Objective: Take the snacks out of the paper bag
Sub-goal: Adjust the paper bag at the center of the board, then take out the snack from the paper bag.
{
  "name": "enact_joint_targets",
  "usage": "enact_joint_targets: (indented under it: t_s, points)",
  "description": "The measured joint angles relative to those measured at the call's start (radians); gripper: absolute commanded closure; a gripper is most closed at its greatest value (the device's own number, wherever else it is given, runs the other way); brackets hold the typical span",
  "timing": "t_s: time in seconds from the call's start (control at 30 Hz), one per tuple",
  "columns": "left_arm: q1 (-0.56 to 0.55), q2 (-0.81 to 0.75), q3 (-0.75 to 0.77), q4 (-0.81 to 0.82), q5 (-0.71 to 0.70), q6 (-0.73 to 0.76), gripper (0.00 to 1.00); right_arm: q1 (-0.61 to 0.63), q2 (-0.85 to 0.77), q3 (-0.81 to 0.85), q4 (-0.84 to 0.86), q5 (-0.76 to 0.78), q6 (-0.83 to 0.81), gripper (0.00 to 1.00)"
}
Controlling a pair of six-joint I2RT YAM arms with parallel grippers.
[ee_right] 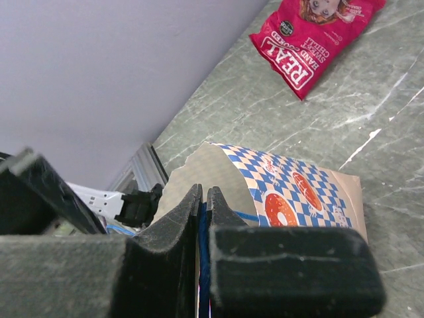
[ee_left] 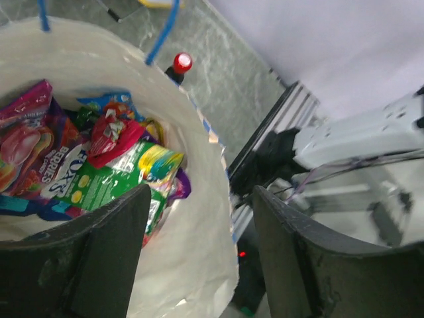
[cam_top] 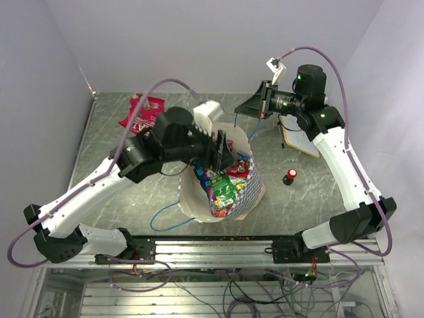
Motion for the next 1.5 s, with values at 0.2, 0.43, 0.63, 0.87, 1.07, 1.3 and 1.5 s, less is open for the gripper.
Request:
enact_joint_targets:
  t_s: [0.2,0.43,0.63,0.87,1.07,1.3,1.5]
  points:
    - [-0.112,0.036,-0.065,-0.031,-0.175,0.147,0.47,0.002,0.0,0.0,-0.003,0.0,0.003,1.0]
    - [-0.112,0.106,-0.128,-0.017,-0.39,0.338,0.43,0.005,-0.001,0.004,-0.019,0.008,-0.002,1.0]
    - [-0.112,0.192,-0.131,0.065,-0.47,0.483,0.4,0.006,-0.001,0.01,-0.025,0.011,-0.005,1.0]
    - [-0.079,0.302,-0.14,0.135,-0.511,0.581,0.27,0.008,-0.004,0.01,-0.029,0.026,-0.006,1.0]
    - [-0.032,0.315,-0.149,0.2,-0.523,0.645,0.23,0.012,-0.013,0.01,-0.03,0.035,-0.006,1.0]
    - [0.004,0.373,-0.15,0.228,-0.496,0.683,0.23,0.01,-0.019,0.01,-0.053,0.081,-0.024,1.0]
    - [0.005,0.401,-0.152,0.24,-0.468,0.687,0.25,0.01,-0.019,0.009,-0.06,0.097,-0.026,1.0]
